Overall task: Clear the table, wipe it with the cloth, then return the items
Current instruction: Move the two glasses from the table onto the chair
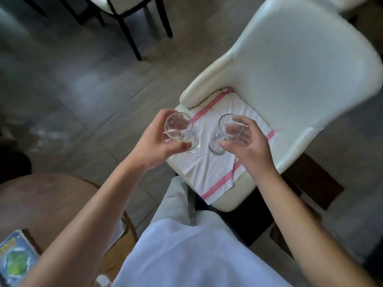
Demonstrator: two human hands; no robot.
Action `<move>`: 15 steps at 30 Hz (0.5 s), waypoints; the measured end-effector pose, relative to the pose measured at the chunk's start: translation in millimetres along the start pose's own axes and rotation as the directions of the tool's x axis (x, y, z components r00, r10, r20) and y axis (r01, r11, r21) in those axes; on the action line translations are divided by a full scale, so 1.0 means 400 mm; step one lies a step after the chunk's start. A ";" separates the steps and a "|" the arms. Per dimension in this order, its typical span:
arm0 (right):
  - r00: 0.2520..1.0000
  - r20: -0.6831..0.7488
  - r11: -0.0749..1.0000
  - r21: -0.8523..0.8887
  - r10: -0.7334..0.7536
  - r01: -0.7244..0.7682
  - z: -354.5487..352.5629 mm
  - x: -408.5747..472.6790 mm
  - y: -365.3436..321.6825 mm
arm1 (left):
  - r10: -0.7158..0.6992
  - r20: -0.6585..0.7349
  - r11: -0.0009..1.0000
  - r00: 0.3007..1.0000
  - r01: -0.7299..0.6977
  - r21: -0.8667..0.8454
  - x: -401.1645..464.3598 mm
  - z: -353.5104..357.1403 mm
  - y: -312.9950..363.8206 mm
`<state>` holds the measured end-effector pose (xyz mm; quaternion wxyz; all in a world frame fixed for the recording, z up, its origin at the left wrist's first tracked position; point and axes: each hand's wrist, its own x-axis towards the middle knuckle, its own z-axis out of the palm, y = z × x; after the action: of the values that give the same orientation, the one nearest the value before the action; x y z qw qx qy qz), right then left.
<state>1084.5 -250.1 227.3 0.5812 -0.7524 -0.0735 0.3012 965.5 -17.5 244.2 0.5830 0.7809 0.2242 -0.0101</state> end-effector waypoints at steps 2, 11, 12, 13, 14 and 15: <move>1.000 -0.025 1.000 -0.001 0.009 -0.009 -0.003 0.019 0.004 | -0.003 0.039 1.000 0.999 0.003 0.005 0.041 0.006 -0.010; 0.939 -0.311 0.984 0.140 0.149 -0.110 -0.031 0.174 0.087 | 0.011 0.297 0.991 0.955 -0.050 0.124 0.355 0.052 -0.068; 0.924 -0.348 0.981 0.163 0.159 -0.107 -0.048 0.192 0.107 | 0.009 0.324 0.991 0.946 -0.051 0.121 0.395 0.072 -0.076; 0.903 -0.387 0.975 0.183 0.188 -0.125 -0.057 0.208 0.129 | 0.008 0.341 0.990 0.940 -0.056 0.133 0.432 0.088 -0.091; 0.899 -0.394 0.974 0.192 0.190 -0.122 -0.053 0.215 0.135 | 0.024 0.320 0.989 0.947 -0.069 0.130 0.435 0.082 -0.089; 0.880 -0.421 0.967 0.213 0.220 -0.140 -0.067 0.223 0.153 | 0.024 0.332 0.986 0.943 -0.076 0.145 0.463 0.111 -0.099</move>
<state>1156.2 -250.6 142.1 0.6161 -0.7502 0.1577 0.1809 1128.6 13.1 143.0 0.5493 0.8169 0.1022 -0.1431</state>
